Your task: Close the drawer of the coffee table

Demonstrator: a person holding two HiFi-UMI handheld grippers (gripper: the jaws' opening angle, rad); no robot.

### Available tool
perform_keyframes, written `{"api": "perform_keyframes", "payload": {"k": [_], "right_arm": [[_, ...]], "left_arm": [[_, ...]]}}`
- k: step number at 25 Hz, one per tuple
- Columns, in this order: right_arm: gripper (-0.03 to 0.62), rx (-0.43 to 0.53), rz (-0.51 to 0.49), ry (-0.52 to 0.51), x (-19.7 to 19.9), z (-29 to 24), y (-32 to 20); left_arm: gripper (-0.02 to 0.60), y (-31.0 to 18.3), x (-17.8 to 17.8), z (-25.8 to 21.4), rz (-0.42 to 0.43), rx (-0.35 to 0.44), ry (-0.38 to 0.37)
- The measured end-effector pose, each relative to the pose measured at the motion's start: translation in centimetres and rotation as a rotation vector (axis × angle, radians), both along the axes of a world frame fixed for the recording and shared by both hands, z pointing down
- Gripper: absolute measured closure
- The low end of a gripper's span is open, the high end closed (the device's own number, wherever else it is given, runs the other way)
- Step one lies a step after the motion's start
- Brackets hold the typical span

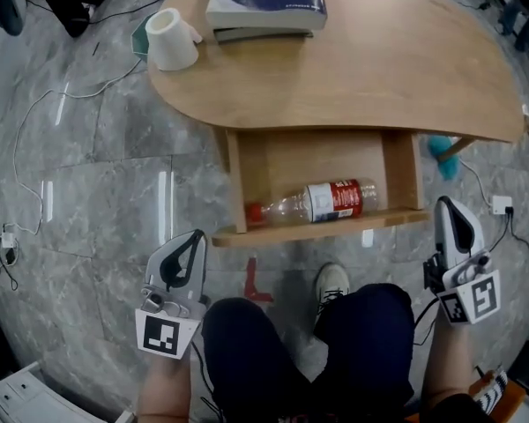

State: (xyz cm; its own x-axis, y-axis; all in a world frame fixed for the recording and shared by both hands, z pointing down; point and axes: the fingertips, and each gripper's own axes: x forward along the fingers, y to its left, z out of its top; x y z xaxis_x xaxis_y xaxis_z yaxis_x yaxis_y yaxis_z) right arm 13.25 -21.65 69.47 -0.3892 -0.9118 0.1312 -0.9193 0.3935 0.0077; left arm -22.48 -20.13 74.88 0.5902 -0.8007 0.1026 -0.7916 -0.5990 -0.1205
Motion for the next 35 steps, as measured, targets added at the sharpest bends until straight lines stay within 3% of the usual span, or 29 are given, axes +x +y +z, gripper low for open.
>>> {"api": "perform_keyframes", "payload": {"k": [7, 11, 16, 23, 24, 25, 26, 27, 28, 29, 31, 35], "right_arm": [[0.594, 0.046, 0.024, 0.005, 0.6, 0.0, 2.4], [0.594, 0.049, 0.049, 0.013, 1.4, 0.4, 3.8], [0.594, -0.005, 0.109, 0.023, 4.0, 2.9, 5.5], [0.592, -0.156, 0.161, -0.006, 5.8, 9.8, 6.1], [0.565, -0.168, 0.146, -0.005, 5.6, 10.4, 6.0], [0.445, -0.180, 0.127, -0.002, 5.4, 10.9, 5.9], [0.436, -0.193, 0.108, 0.002, 5.1, 11.4, 5.7], [0.436, -0.204, 0.093, 0.006, 4.8, 11.9, 5.5], [0.436, -0.212, 0.083, 0.009, 4.7, 12.3, 5.3], [0.436, -0.216, 0.078, 0.010, 4.7, 12.5, 5.1], [0.435, -0.212, 0.077, 0.005, 4.9, 12.6, 4.6], [0.425, -0.208, 0.062, 0.003, 5.0, 12.8, 3.6]], "left_arm": [[0.583, 1.1, -1.2, -0.3, -0.035, -0.006, 0.083], [0.583, 2.0, -1.8, 0.1, -0.046, -0.041, 0.075], [0.583, 2.4, -1.5, 0.4, -0.061, -0.056, 0.090], [0.583, 3.2, -0.8, 2.5, -0.072, -0.158, 0.080], [0.582, 3.3, -0.7, 2.7, -0.071, -0.162, 0.076], [0.581, 3.3, -0.6, 2.9, -0.069, -0.167, 0.071], [0.580, 3.3, -0.4, 3.1, -0.065, -0.173, 0.066], [0.507, 3.2, -0.3, 3.4, -0.060, -0.181, 0.063], [0.388, 3.1, -0.2, 3.6, -0.058, -0.188, 0.064], [0.354, 3.1, -0.1, 3.7, -0.060, -0.189, 0.066], [0.368, 3.0, 0.3, 4.2, -0.062, -0.199, 0.069], [0.325, 2.6, 0.9, 6.3, -0.071, -0.263, 0.060]]}}
